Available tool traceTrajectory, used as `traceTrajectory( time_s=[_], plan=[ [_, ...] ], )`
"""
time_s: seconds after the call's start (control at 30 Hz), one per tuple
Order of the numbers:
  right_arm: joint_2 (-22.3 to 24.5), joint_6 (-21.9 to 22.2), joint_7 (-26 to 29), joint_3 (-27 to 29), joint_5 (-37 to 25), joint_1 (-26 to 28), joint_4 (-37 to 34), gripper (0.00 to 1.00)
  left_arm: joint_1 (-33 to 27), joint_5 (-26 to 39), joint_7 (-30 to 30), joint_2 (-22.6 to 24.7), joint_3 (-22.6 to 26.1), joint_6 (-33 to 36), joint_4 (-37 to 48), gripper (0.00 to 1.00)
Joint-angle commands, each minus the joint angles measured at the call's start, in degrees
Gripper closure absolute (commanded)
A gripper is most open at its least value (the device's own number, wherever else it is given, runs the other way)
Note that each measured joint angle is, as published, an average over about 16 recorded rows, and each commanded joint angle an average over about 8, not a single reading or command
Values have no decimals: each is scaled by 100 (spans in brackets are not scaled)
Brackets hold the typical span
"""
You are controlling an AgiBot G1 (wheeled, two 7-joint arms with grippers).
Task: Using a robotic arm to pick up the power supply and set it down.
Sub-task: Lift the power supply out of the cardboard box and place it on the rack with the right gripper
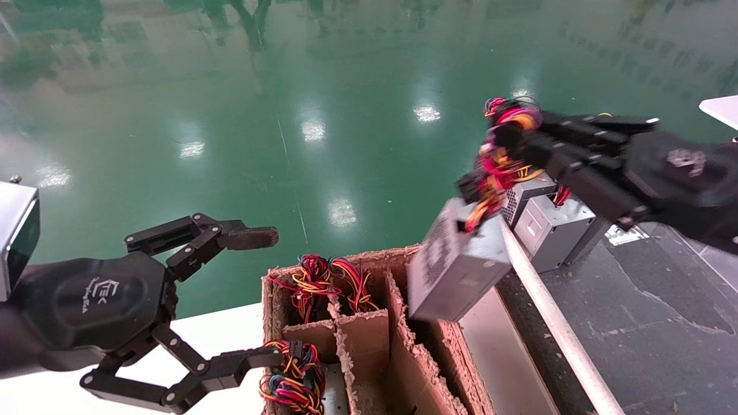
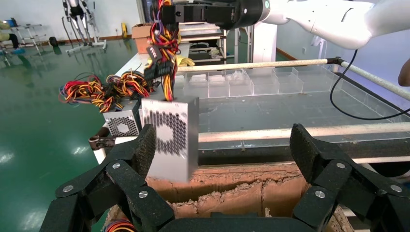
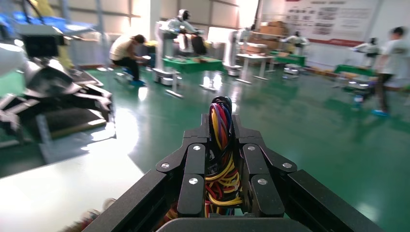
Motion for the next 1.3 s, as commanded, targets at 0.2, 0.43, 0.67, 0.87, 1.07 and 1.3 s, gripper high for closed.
traceTrajectory(
  time_s=[0.2, 0.43, 0.67, 0.87, 1.07, 1.3],
  plan=[
    [454, -141, -277, 233, 29, 43, -487, 100, 0, 0, 0, 0, 0, 0, 0, 0],
    [942, -398, -586, 363, -59, 112, -1111, 100, 0, 0, 0, 0, 0, 0, 0, 0],
    [1310, -557, -1004, 446, -193, 65, -1720, 100, 0, 0, 0, 0, 1, 0, 0, 0],
    [1333, -640, -1272, 399, -333, 46, -2154, 100, 0, 0, 0, 0, 1, 0, 0, 0],
    [1165, -607, -1466, 273, -552, 189, -2408, 100, 0, -1, 0, 0, 1, 0, 0, 0],
    [816, -541, -1572, 66, -842, 488, -2572, 100, 0, -1, 0, 0, 1, 0, 0, 0]
  ],
)
